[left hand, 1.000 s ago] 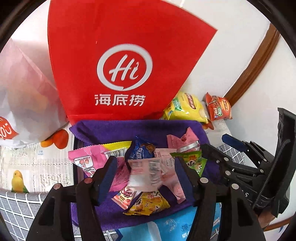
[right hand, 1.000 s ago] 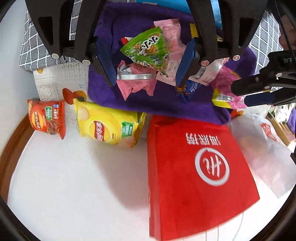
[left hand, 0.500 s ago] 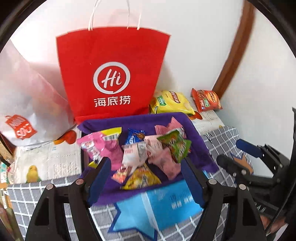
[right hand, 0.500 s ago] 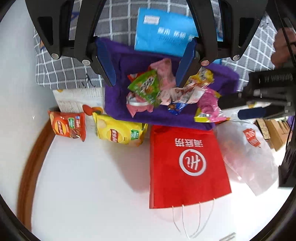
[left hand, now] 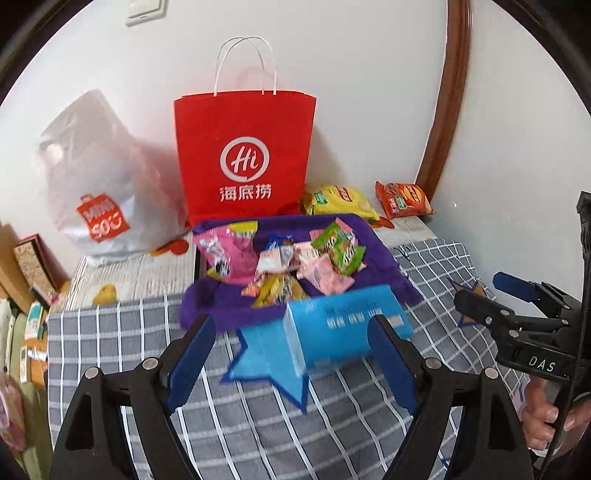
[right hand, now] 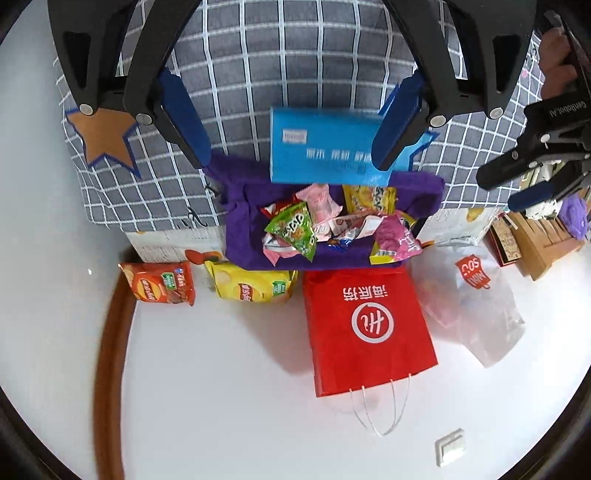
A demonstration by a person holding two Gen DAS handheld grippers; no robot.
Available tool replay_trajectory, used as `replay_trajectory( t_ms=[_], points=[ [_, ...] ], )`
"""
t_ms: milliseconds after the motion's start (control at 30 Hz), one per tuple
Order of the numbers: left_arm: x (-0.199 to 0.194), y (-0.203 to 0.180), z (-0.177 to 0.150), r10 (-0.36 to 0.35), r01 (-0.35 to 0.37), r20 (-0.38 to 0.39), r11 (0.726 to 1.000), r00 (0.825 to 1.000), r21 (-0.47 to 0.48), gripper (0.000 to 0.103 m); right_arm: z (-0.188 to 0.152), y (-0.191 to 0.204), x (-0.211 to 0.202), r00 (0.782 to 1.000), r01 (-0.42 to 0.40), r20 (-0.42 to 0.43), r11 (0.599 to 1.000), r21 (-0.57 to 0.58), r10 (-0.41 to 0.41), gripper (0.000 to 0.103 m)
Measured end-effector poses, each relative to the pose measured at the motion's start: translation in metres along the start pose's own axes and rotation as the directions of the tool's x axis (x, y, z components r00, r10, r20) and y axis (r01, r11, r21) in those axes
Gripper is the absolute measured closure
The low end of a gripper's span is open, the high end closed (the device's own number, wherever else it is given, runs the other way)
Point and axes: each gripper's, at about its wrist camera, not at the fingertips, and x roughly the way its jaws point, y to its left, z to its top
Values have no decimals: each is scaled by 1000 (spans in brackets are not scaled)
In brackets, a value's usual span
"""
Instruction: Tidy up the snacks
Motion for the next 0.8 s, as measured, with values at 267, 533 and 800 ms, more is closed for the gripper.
replay_trajectory(
  t_ms=[267, 533, 800],
  points=[
    [-42, -20, -35, 69, -69, 47, 998, 997, -2, 14, -40, 1, -43, 996, 86, 42, 995, -49, -84, 7],
    [-80, -42, -47, 65, -68, 116, 998, 991, 19, 14, -54, -2, -80, 996, 48, 75, 999, -11, -48, 5],
    [-87, -41, -46, 64, -65, 115, 998, 991, 2, 14, -59, -1, -91, 994, 48, 94, 999, -11, -47, 5]
  ],
)
